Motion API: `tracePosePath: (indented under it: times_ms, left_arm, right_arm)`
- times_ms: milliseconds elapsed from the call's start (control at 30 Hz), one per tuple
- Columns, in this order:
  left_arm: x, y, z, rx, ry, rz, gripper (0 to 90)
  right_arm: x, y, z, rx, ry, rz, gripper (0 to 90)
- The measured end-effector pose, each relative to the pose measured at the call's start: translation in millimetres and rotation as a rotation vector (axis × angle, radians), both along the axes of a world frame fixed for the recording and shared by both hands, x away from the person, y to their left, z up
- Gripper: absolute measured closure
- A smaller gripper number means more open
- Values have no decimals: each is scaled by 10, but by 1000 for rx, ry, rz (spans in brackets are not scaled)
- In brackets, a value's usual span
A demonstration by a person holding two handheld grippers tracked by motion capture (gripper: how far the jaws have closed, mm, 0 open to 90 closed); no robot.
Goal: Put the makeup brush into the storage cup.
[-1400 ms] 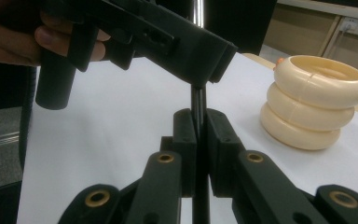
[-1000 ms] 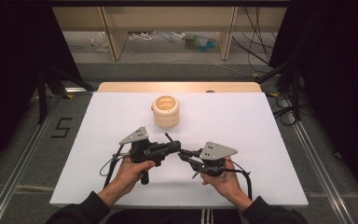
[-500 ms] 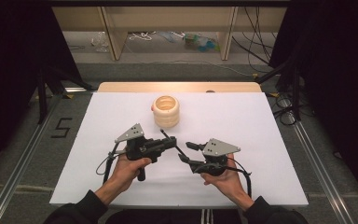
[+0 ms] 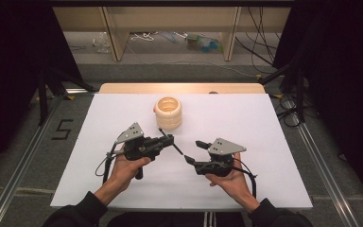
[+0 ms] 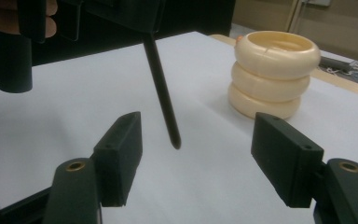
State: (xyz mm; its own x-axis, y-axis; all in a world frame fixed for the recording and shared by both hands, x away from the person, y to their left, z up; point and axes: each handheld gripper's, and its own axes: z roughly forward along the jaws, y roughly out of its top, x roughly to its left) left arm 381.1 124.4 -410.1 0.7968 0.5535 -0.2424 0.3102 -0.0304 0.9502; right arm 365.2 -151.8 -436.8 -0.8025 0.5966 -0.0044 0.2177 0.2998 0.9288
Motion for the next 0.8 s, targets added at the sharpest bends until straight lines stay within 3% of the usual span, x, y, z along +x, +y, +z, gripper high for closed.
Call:
tracePosePath:
  times_ms: [33,100,333,367,400,533,633,667,733,800]
  left_arm:
    - [1,6,3,-2,3,5,834]
    - [11,25,10,-4,3,16,834]
    - [43,68,25,6,-11,31,834]
    - [49,76,27,8,-15,32,834]
    - [51,81,29,7,-12,36,834]
    - [71,108,38,37,-35,55,834]
    - [92,131,48,35,-37,63,834]
    - [96,134,56,35,-34,71,834]
    - [113,142,74,29,-23,89,834]
    - [150,168,95,32,-30,91,834]
  right_arm:
    - [12,-10,-3,11,-29,-20,335]
    - [16,-43,6,11,-6,-28,328]
    - [12,-112,13,7,4,-55,307]
    - [20,-120,10,12,-12,-49,303]
    - [8,-118,6,20,5,-53,298]
    - [-12,-173,10,-5,7,-67,288]
    - [-13,-235,0,-22,27,-77,267]
    - [-4,-257,-15,-15,3,-91,264]
    - [-10,-304,-20,-25,41,-94,244]
    - [-11,-346,-31,-31,46,-106,242]
